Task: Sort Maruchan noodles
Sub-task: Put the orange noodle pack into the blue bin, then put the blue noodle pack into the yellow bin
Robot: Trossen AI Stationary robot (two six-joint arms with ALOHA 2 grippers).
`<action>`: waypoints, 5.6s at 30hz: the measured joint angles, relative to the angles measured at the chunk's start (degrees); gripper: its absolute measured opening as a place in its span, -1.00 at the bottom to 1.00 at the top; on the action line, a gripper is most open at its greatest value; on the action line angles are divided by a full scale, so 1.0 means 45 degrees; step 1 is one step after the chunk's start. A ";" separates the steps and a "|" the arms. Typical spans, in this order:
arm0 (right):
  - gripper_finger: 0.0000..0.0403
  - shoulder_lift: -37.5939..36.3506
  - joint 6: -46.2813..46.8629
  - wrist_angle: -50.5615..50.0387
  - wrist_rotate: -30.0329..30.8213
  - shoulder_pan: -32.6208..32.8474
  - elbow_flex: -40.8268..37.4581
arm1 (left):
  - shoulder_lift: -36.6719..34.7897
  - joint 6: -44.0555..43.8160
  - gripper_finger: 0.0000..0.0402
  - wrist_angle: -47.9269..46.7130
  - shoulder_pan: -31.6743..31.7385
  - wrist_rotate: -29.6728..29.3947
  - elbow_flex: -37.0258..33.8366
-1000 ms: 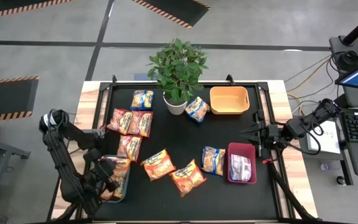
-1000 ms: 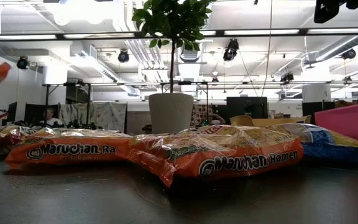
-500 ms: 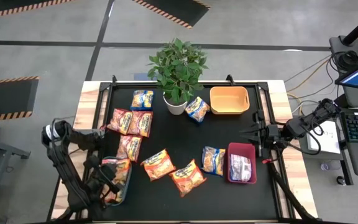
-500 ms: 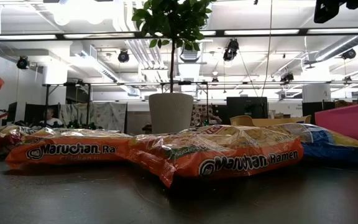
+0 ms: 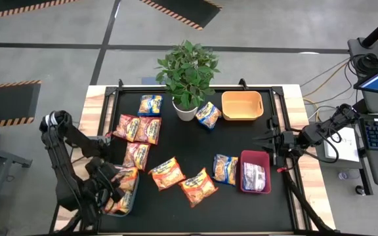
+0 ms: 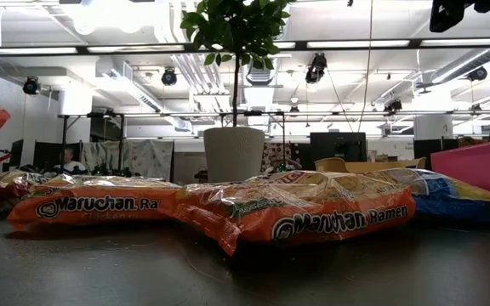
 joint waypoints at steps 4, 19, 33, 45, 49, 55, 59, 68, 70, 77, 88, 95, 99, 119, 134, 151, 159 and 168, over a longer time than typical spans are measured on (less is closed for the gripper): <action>-0.74 0.0000 -0.0012 0.0000 -0.0010 0.0000 0.0000 | -0.0554 0.1202 -0.31 0.0691 0.0961 -0.0194 0.0389; -0.74 0.0000 -0.0148 0.0000 -0.0007 -0.0002 0.0000 | -0.1309 1.0972 -0.11 0.1162 0.5367 0.6286 0.1522; -0.74 0.0000 -0.0160 -0.0005 -0.0005 0.0000 0.0000 | -0.1729 1.2536 -0.22 0.1471 0.5236 0.6538 0.0734; -0.74 0.0000 -0.0142 -0.0005 -0.0008 -0.0002 0.0000 | -0.4723 1.1767 -0.30 0.5322 0.5251 0.6398 -0.3999; -0.74 0.0002 -0.0121 -0.0005 -0.0005 -0.0003 0.0000 | -0.5424 1.1475 -0.30 0.6549 0.5249 0.6394 -0.5095; -0.74 0.0019 -0.0126 -0.0005 0.0000 -0.0002 0.0000 | -0.5708 1.0985 -0.36 0.6748 0.5249 0.6394 -0.5581; -0.74 0.0019 -0.0131 -0.0005 0.0005 0.0000 0.0000 | -0.5519 1.1289 -0.49 0.6766 0.5249 0.6271 -0.5447; -0.74 0.0019 -0.0126 -0.0002 0.0005 -0.0005 0.0000 | -0.4662 1.1614 -0.97 0.6118 0.5237 0.5824 -0.5281; -0.74 0.0019 -0.0068 -0.0002 0.0005 -0.0002 0.0000 | -0.4529 1.1621 -0.99 0.5693 0.5120 0.5233 -0.4795; -0.74 0.0019 -0.0029 0.0000 0.0010 -0.0005 0.0000 | -0.3321 1.1159 -1.00 0.4649 0.4029 0.3638 -0.2616; -0.74 0.0029 -0.0029 -0.0005 0.0010 -0.0003 0.0000 | 0.0635 1.0497 -1.00 0.2063 0.3035 0.1239 -0.0893; -0.74 0.0029 -0.0031 0.0000 0.0010 -0.0005 0.0000 | 0.1805 0.9129 -1.00 0.0466 0.2251 0.0248 0.0442; -0.74 0.0029 -0.0029 0.0003 0.0005 0.0000 0.0000 | 0.2483 0.8560 -1.00 0.0456 0.1876 0.0286 0.0247; -0.74 0.0029 -0.0024 0.0045 0.0000 -0.0003 0.0000 | 0.2694 0.6637 -0.55 -0.0205 0.1274 0.1151 0.0507; -0.74 0.0039 0.0175 0.0102 0.0068 -0.0005 0.0000 | -0.0557 1.4870 -0.63 0.5298 0.4888 -0.1748 0.1494; -0.74 0.1111 0.3545 0.0122 0.2324 -0.1033 0.0000 | -0.4491 2.6305 -0.88 1.9285 0.9011 -0.2202 -0.6655; -0.74 0.3495 0.5546 0.0795 0.2540 -0.3096 -0.0005 | -0.4923 2.7914 -0.88 2.2349 1.2294 0.1724 -0.8317; -0.74 0.5469 0.5557 0.1190 0.1006 -0.5838 0.1059 | -0.4866 2.9316 -0.88 2.2427 1.4036 0.2076 -0.8332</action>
